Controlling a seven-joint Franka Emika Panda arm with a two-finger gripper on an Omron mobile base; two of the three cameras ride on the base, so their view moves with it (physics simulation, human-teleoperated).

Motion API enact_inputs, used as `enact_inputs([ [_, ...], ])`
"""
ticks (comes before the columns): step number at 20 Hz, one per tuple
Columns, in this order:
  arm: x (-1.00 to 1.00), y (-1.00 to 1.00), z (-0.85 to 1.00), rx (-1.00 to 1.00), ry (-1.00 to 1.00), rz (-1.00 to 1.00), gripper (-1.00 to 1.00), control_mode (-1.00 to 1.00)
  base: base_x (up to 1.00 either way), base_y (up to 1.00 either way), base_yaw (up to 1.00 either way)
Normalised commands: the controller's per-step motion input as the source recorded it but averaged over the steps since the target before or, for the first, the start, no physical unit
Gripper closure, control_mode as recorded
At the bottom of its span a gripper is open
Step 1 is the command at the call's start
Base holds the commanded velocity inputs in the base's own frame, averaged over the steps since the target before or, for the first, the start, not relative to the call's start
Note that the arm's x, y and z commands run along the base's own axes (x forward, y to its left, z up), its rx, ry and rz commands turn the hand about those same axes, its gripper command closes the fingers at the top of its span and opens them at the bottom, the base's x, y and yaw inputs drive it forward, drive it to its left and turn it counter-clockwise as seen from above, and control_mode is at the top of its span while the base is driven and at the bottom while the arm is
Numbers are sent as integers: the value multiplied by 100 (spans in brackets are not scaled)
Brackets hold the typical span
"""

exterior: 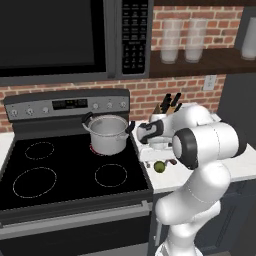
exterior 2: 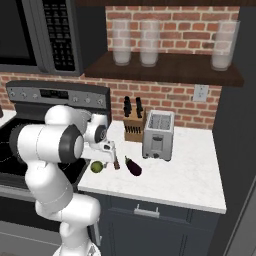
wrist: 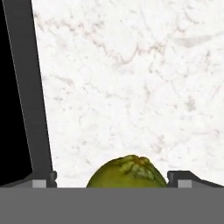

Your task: Put the lime and eggplant in the pot. Retrieve the spatula and lightly stir the vegetables in the pot.

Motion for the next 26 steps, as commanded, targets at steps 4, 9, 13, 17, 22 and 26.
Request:
enact_inputs([
  [4, -23, 1, -13, 0, -11, 0, -100, -100, 0, 0, 0],
  [9, -32, 1, -1, 0, -12, 0, -100, -100, 0, 0, 0],
  [13, -16, 5, -1, 0, -11, 0, 100, -100, 0, 0, 0],
  [17, -15, 16, 11, 0, -16, 0, 100, -100, 0, 0, 0],
  [22, -27, 18, 85, 0, -29, 0, 100, -100, 0, 0, 0],
  [26, 1, 51, 100, -1, -34, 1, 100, -100, 0, 0, 0],
])
